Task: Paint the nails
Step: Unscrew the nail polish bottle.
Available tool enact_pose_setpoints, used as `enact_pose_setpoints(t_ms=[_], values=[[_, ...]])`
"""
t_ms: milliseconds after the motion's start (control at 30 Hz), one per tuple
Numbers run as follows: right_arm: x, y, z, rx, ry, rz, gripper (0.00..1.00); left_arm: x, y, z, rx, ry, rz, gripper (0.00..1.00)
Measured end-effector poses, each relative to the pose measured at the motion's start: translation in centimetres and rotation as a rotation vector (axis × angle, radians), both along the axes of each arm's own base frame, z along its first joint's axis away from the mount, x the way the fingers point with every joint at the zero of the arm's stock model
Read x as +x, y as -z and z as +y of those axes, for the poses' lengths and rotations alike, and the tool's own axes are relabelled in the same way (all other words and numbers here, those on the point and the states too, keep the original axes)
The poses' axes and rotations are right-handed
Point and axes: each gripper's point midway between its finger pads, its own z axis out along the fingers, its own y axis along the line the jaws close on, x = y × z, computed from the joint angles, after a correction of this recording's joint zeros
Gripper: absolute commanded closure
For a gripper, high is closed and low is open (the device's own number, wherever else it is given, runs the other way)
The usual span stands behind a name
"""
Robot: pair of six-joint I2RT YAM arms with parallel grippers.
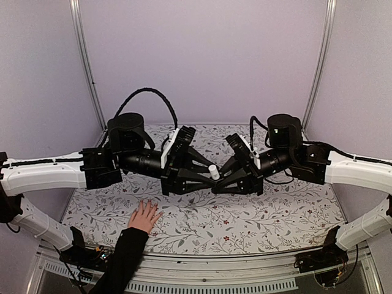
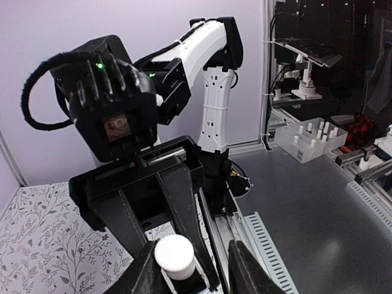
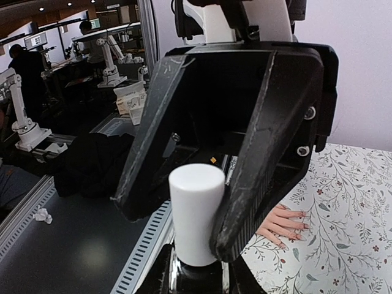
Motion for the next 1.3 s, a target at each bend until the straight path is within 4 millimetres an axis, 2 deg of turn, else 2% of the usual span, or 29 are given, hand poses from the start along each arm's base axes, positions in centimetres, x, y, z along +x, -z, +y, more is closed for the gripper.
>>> enact_pose_setpoints(t_ms=[267,333,433,567,767,1000,1300], values=[[-0.6,0.4,-0.1,-0.007,-0.04,0.01,1.0,-0.1,0.1,-0.2,0.001,0.005,-0.021,0.85],[-0.6,0.4,-0.1,-0.007,-0.038,0.008,1.0,0.1,0.0,-0.3,0.001,-0.005,-0.02,0.93],[-0.1,0.4,0.0,-0.011,-0.009,0.0,1.0,0.6,0.1,-0.3,0.006,-0.038,-0.006,1.0],[1.4,0.2,0.1,-0.017,0.091,-0.026,1.0,1.9,0.0,-0.4,0.01,-0.116,0.025,1.0],[4.8,-0.1,-0.2,-0.029,0.31,-0.065,1.0,5.2,-0.3,-0.8,-0.001,-0.28,0.081,1.0],[9.3,0.9,-1.1,-0.068,0.568,-0.094,1.0,9.8,0.8,-1.7,0.014,-0.494,0.165,1.0],[13.3,2.2,-1.7,-0.094,0.78,-0.119,1.0,13.5,2.2,-2.2,-0.003,-0.681,0.253,0.99]])
